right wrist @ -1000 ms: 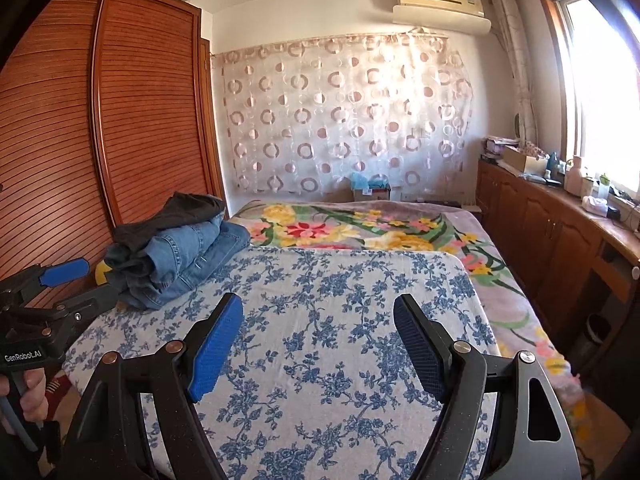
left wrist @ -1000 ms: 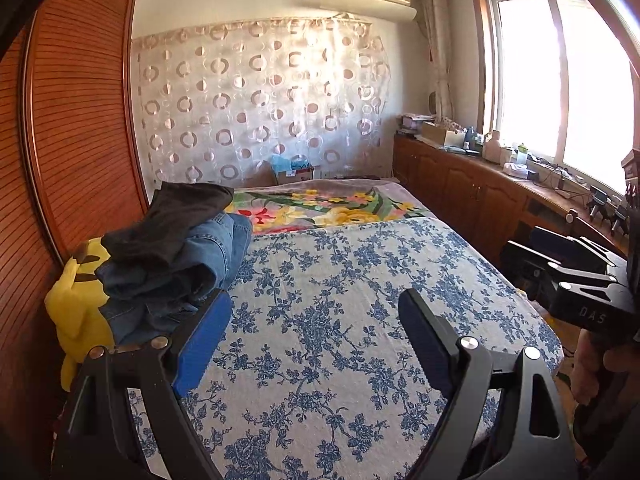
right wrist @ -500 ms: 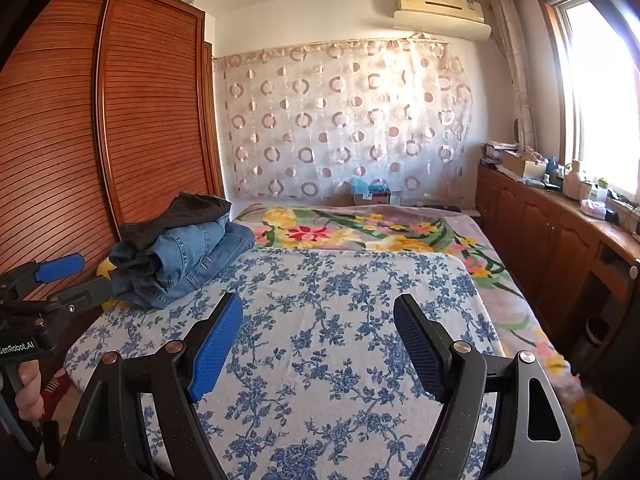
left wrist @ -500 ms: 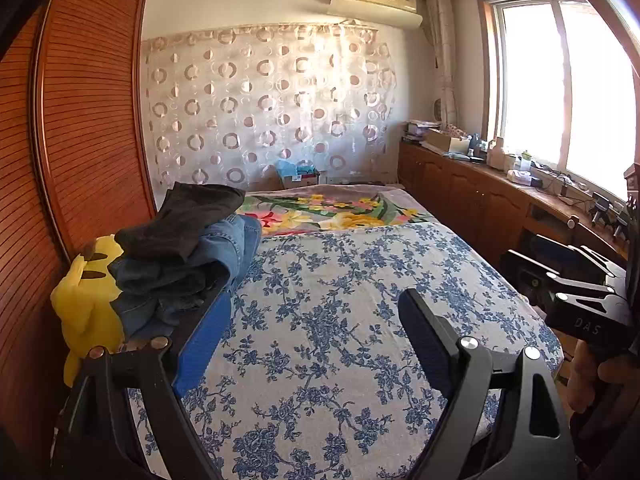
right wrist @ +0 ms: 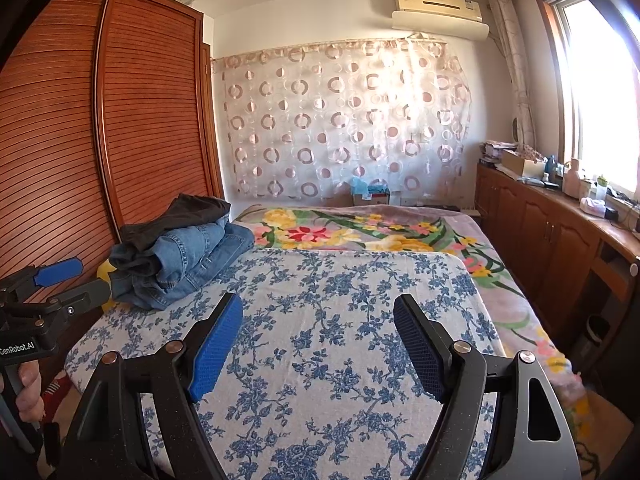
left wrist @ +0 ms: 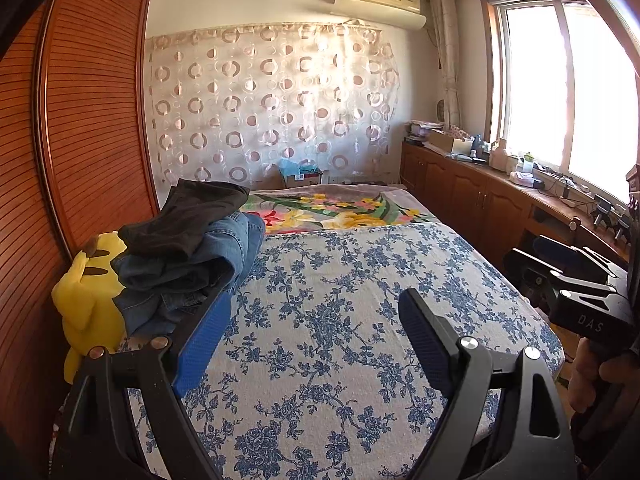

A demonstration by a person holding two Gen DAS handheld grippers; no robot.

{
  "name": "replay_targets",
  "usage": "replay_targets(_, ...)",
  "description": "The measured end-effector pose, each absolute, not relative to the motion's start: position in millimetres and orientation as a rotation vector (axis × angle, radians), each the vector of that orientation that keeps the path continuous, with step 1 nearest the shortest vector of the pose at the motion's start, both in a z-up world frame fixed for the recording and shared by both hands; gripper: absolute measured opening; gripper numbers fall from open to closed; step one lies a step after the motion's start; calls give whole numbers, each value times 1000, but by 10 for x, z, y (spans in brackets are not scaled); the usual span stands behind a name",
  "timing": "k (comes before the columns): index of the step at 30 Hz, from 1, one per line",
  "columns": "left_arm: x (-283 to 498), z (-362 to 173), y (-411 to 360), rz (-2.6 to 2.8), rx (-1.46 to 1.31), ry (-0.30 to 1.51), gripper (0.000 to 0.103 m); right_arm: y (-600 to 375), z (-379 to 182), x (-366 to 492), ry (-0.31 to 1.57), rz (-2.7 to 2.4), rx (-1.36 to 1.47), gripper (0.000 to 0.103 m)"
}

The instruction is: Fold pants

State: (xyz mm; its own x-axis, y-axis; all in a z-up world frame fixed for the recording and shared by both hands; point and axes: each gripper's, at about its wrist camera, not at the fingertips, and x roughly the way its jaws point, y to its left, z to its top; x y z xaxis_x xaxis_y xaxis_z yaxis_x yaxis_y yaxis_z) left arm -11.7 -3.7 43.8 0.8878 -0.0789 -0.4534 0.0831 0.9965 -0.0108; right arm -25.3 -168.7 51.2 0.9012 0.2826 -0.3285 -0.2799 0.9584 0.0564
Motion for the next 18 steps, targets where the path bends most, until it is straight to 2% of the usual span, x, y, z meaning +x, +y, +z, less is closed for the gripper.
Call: replay_targets(18,-117,438,-41,-85,7,470,86,-1666,480,-276,333,288,7,80)
